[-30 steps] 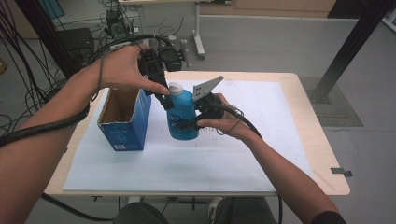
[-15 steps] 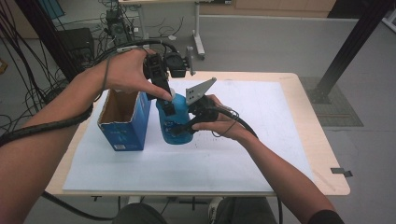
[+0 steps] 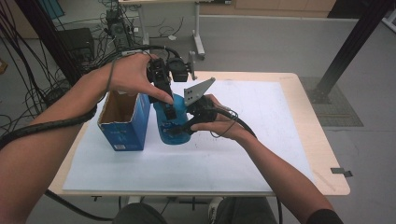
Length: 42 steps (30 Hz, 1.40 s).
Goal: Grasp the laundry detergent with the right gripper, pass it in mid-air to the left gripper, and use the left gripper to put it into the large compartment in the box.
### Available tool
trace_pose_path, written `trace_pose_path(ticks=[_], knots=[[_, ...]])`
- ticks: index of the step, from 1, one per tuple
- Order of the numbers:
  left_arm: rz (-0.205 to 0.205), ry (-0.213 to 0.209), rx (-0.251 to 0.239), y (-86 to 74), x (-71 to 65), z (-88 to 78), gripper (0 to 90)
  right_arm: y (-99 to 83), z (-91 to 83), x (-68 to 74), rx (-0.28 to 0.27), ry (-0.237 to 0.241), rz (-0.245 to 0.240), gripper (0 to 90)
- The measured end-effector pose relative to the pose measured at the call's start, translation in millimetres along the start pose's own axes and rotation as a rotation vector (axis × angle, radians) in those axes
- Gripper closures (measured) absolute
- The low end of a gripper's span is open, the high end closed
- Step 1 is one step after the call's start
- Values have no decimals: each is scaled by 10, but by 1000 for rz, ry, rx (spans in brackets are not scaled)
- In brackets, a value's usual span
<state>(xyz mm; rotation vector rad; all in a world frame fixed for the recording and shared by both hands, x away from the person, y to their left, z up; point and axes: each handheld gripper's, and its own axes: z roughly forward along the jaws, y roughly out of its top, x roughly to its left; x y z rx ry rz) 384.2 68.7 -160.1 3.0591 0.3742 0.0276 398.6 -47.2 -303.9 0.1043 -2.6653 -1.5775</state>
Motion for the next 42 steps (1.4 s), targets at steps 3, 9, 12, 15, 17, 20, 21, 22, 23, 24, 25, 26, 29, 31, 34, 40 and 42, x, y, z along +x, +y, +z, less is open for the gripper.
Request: trace_pose_path(ticks=[3,9,12,15,17,20,21,22,23,24,25,26,29,31,34,40,42], knots=[[2,-1,1,12,2,17,55,7,-6,3,-5,3,5,436],[6,-10,3,22,7,47,55,17,-10,17,-6,1,-4,436],[8,-12,6,25,6,50,55,18,-9,19,-9,2,-1,436],[8,-14,5,24,8,53,55,19,-10,15,-10,-2,-3,436],[9,-13,8,23,9,62,55,23,-12,19,-15,3,2,436],[9,-17,14,27,7,77,55,25,-16,18,-15,1,2,436],[10,-17,17,29,6,83,55,25,-17,18,-16,2,3,436],[10,-19,19,30,6,89,55,26,-20,18,-18,1,2,436],[12,-17,24,32,5,98,55,26,-20,18,-18,1,2,436],[12,-16,25,33,5,102,55,27,-19,17,-21,2,-2,436],[13,-16,26,35,6,102,54,28,-20,19,-21,3,-1,436],[13,-15,25,36,5,101,55,29,-22,19,-22,3,-1,436],[16,-14,24,44,3,94,55,29,-26,20,-21,2,-1,436],[15,-15,25,48,1,94,55,29,-30,21,-21,2,0,436],[19,-15,26,51,-2,96,55,32,-35,21,-25,1,-1,436],[20,-12,31,53,-8,100,55,31,-35,19,-23,-2,-4,436],[20,-11,33,51,-6,99,55,32,-36,19,-24,-1,-6,436]])
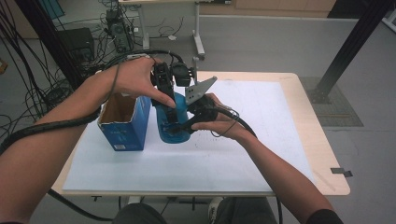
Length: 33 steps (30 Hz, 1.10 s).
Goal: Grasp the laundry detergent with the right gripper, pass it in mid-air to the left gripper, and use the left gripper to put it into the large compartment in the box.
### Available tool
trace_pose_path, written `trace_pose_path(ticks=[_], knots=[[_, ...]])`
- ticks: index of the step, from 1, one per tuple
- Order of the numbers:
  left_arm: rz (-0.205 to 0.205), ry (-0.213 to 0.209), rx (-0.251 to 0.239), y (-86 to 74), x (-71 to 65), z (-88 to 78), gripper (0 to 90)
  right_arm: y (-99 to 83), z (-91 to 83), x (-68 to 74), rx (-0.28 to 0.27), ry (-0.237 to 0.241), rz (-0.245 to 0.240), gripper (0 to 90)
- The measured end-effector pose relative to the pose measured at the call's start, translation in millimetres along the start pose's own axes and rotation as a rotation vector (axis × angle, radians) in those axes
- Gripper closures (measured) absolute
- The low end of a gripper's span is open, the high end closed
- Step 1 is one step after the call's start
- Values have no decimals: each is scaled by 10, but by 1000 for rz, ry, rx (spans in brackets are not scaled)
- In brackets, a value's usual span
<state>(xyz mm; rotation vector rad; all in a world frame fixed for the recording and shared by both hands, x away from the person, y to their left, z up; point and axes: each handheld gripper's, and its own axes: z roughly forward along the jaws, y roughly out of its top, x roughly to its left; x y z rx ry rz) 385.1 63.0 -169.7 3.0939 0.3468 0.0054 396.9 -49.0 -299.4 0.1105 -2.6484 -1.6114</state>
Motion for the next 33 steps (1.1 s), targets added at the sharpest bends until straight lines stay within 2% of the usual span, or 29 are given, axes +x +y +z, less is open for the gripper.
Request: trace_pose_path(ticks=[33], knots=[[0,1,9,-14,-4,-3,55,9,-1,14,-1,3,2,436]])
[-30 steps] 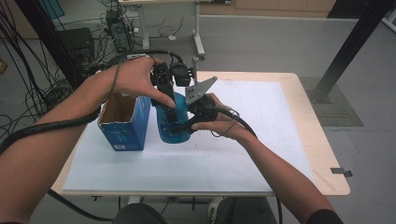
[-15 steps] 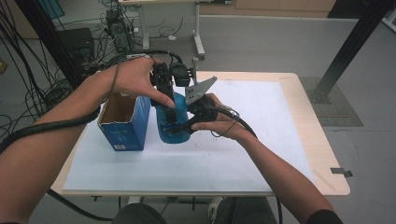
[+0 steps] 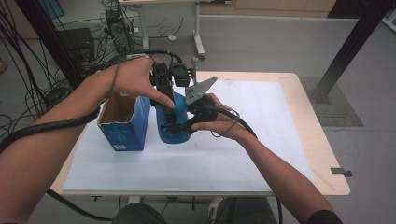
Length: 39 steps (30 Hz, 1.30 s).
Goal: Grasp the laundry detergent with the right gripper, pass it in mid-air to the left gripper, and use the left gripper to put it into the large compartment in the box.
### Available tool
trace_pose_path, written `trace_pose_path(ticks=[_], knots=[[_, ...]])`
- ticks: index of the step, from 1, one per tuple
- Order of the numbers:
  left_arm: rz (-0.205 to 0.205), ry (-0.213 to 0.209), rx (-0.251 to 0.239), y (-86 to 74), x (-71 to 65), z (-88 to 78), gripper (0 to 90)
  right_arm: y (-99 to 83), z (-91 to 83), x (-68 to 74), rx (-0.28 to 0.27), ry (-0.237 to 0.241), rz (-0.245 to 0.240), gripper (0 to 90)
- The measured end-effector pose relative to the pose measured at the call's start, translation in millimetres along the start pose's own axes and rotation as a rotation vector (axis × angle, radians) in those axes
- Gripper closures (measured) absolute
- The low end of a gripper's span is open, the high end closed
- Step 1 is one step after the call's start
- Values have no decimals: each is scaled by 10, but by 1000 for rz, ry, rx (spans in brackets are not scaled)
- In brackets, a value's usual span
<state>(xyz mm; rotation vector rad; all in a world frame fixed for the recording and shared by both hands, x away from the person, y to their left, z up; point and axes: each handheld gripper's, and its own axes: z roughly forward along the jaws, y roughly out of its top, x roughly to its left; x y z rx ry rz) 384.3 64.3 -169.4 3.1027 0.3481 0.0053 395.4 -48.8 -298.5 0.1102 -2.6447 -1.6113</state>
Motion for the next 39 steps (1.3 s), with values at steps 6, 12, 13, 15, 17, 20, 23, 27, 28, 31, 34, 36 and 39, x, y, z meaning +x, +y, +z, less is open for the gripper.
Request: trace_pose_path(ticks=[6,12,13,15,17,20,23,27,28,31,34,36,39], knots=[[0,1,1,-6,5,4,55,2,4,4,0,4,7,436],[-1,2,-3,-20,5,2,55,-1,4,-5,5,5,4,436],[0,3,-4,-21,5,2,55,0,5,-3,3,9,9,436],[-1,2,-1,-22,6,3,55,-1,6,-5,3,9,10,436],[-2,3,-1,-23,8,4,55,1,7,-5,1,9,10,435],[-1,5,-1,-20,9,-1,55,3,9,-7,-1,7,5,436],[1,4,-1,-15,9,-6,55,3,10,-9,-1,8,7,436],[2,7,0,-13,10,-10,56,3,9,-10,-4,8,9,436],[2,8,0,-14,10,-9,56,2,7,-14,-1,3,3,435],[1,10,1,-19,8,-14,58,4,2,-12,-5,6,8,435],[-1,10,-2,-23,6,-18,59,4,-2,-13,-1,4,8,435],[-1,11,-2,-25,5,-22,60,5,-6,-12,-1,4,9,435],[2,16,-2,-21,-2,-27,67,6,-5,-12,-1,0,3,435]])
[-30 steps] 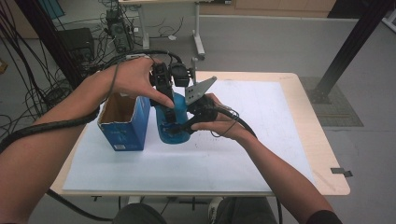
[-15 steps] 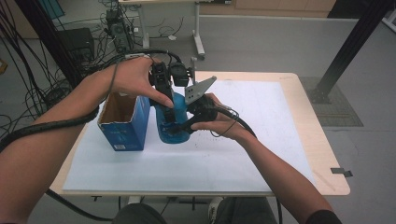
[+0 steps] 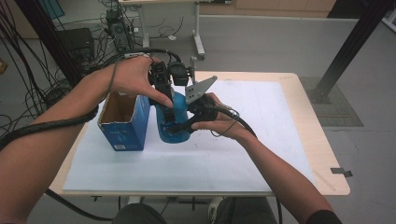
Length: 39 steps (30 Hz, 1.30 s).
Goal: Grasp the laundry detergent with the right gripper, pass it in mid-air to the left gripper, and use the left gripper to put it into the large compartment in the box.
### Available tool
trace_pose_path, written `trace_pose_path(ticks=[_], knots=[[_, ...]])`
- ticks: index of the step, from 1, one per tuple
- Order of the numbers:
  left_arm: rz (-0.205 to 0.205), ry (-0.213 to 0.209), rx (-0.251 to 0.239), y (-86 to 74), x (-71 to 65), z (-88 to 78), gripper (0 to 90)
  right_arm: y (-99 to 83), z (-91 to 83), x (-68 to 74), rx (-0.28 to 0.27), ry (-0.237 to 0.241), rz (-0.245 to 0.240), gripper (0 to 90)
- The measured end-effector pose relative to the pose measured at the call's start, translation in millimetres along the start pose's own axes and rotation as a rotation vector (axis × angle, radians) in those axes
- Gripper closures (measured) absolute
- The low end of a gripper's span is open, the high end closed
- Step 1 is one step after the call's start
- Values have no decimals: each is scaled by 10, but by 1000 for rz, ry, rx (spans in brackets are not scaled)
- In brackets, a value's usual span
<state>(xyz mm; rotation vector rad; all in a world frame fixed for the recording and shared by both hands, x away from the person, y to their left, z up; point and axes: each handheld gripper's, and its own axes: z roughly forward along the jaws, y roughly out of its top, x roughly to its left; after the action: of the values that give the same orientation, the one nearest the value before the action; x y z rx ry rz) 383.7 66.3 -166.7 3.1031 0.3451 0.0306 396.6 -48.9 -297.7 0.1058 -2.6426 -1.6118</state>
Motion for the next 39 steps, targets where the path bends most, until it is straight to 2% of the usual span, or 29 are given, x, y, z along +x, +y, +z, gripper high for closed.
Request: trace_pose_path(ticks=[22,29,39], knots=[[23,17,0,22,-15,8,225,19,-14,13,-8,0,-6,435],[22,13,-2,19,-14,7,356,21,-15,11,-8,-5,-20,435],[29,16,6,16,-23,15,371,18,-8,21,-9,4,-12,434]])
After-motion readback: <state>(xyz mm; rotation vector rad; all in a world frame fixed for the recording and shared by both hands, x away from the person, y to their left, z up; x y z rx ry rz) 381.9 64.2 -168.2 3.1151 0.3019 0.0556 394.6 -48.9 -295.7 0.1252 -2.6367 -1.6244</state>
